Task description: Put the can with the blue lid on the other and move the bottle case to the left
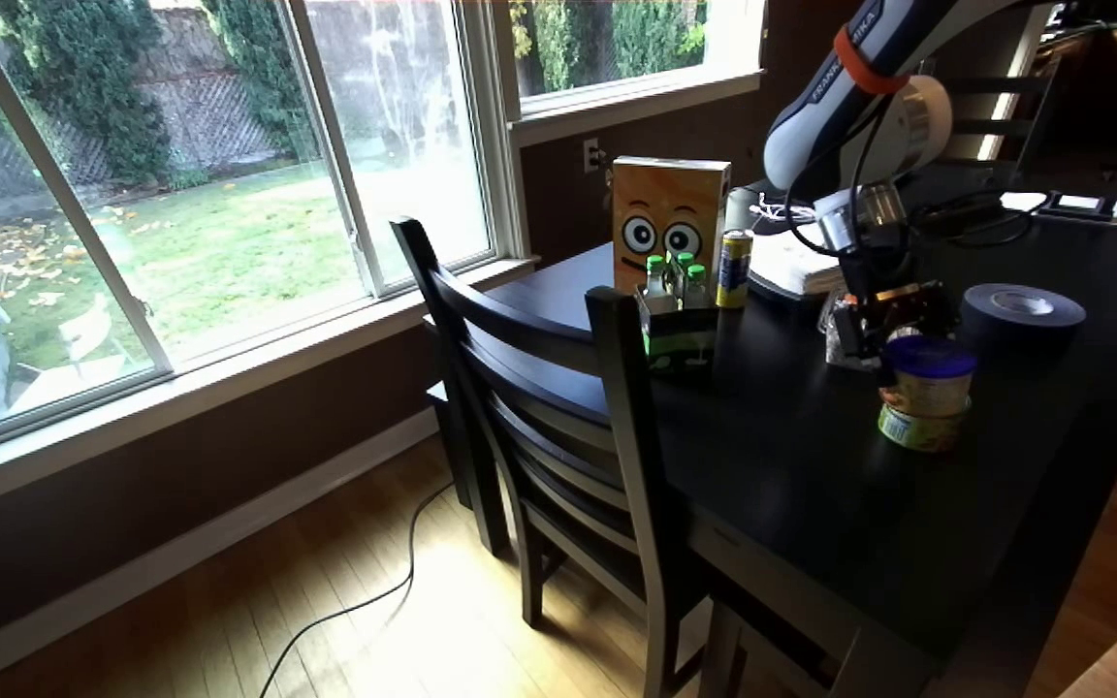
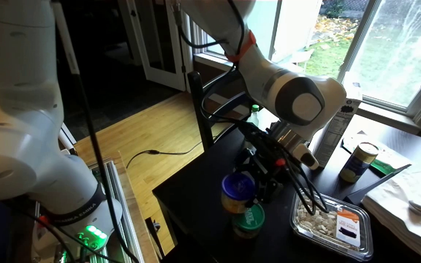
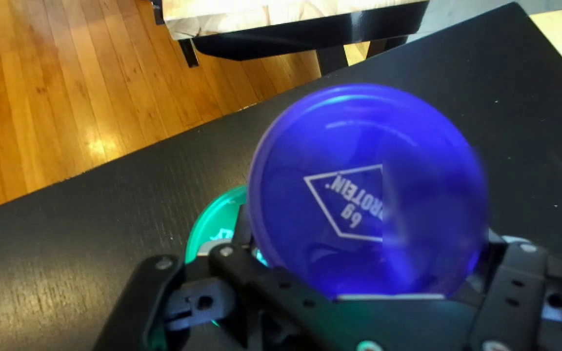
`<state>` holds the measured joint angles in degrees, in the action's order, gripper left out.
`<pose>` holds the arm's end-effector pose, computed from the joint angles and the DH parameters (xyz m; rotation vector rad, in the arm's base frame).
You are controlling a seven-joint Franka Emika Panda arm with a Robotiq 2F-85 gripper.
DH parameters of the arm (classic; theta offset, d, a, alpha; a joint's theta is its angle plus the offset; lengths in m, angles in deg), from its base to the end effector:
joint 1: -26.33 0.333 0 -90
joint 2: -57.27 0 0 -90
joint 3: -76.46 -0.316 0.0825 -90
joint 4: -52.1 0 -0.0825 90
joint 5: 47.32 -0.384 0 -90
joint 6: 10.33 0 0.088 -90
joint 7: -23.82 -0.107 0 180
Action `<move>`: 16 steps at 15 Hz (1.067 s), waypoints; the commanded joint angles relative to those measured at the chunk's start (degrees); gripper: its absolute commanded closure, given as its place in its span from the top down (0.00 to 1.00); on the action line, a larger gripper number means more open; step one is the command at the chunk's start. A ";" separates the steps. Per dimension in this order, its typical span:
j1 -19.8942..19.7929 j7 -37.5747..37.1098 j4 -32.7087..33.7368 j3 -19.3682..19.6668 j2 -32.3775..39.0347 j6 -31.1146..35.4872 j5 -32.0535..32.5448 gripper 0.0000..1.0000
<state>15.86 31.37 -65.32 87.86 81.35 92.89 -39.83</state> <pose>0.4709 -0.2026 0.2057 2.9240 -0.2742 -1.0541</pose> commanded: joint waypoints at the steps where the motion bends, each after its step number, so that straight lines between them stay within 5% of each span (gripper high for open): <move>1: -1.70 -2.47 -3.79 1.31 -2.75 2.62 1.55 0.68; 7: -4.57 -2.09 -4.49 3.18 -3.25 6.69 -0.03 0.68; 8: -4.28 -1.83 -2.39 2.76 -0.77 4.98 0.61 0.93; 13: -4.90 -1.79 -2.39 2.89 -0.95 5.61 0.53 0.93; 14: -4.90 -1.79 -2.39 2.88 -0.95 5.64 0.53 0.68; 16: -5.58 -0.43 -2.01 2.76 -0.95 6.34 -0.32 0.68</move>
<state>11.52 29.76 -67.75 91.33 80.51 98.64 -39.51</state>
